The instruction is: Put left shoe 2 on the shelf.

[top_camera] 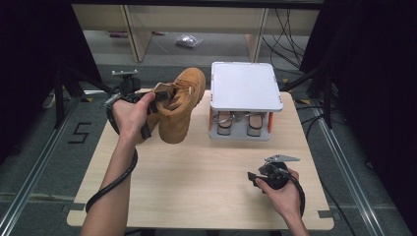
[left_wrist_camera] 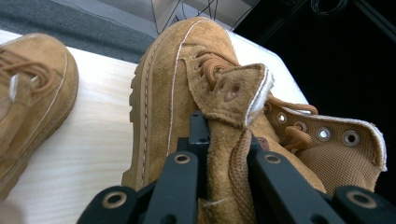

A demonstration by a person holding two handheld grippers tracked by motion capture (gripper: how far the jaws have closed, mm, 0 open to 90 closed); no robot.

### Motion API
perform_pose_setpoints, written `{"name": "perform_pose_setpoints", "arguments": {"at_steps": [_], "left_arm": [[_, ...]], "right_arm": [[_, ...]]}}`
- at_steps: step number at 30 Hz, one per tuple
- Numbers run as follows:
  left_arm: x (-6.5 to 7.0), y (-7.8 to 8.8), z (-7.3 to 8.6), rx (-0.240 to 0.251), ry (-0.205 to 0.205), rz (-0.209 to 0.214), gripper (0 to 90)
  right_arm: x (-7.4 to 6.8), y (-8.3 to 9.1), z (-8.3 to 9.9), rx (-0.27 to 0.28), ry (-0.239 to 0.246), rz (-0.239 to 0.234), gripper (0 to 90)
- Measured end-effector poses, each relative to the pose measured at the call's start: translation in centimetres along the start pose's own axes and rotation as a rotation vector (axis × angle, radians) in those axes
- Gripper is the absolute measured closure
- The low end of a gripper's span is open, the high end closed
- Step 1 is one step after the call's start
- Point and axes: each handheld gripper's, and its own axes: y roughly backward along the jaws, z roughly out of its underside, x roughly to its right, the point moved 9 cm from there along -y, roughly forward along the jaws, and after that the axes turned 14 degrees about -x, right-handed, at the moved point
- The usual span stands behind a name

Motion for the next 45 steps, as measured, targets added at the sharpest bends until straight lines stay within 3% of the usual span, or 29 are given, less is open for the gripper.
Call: {"name": "perform_pose_setpoints", "arguments": {"at_steps": [2, 7, 19, 28, 30, 34, 35, 36, 40, 42, 45], "left_arm": [[0.4, 0.0, -0.5, 0.006, 0.0, 0.002, 82.9], [1.2, 0.0, -1.6, 0.021, 0.001, 0.009, 82.9], [3.2, -1.3, -3.7, 0.029, 0.005, 0.036, 82.8], [4.8, -3.2, -5.3, 0.023, 0.027, 0.05, 82.7], [5.1, -3.8, -5.6, 0.021, 0.023, 0.053, 82.7], [5.8, -4.8, -6.1, 0.021, 0.039, 0.057, 82.6], [5.9, -5.0, -6.2, 0.02, 0.034, 0.058, 82.5], [6.1, -5.3, -6.3, 0.023, 0.034, 0.054, 82.5], [6.6, -6.1, -6.6, 0.019, 0.042, 0.057, 82.5], [6.8, -6.4, -6.7, 0.011, 0.04, 0.053, 82.4], [7.2, -7.0, -6.8, 0.009, 0.038, 0.051, 82.4]], "right_arm": [[-0.1, 0.0, 0.1, -0.006, -0.018, -0.008, 45.3], [0.1, -0.1, 0.1, -0.002, 0.002, 0.004, 45.3], [-0.1, -0.2, 0.2, -0.011, -0.007, -0.004, 45.3], [0.4, -0.4, 0.1, 0.007, 0.034, 0.003, 45.3], [0.1, -0.3, 0.3, -0.009, -0.001, -0.006, 45.3], [0.2, -0.2, 0.4, -0.013, -0.01, -0.007, 45.3], [0.4, -0.3, 0.2, 0.005, 0.019, -0.001, 45.3], [0.3, -0.3, 0.2, 0.001, -0.005, -0.006, 45.3], [0.4, -0.2, 0.4, -0.007, -0.021, -0.01, 45.3], [0.6, -0.3, 0.3, 0.005, 0.0, -0.007, 45.3], [0.6, -0.2, 0.5, -0.008, -0.013, -0.004, 45.3]]}}
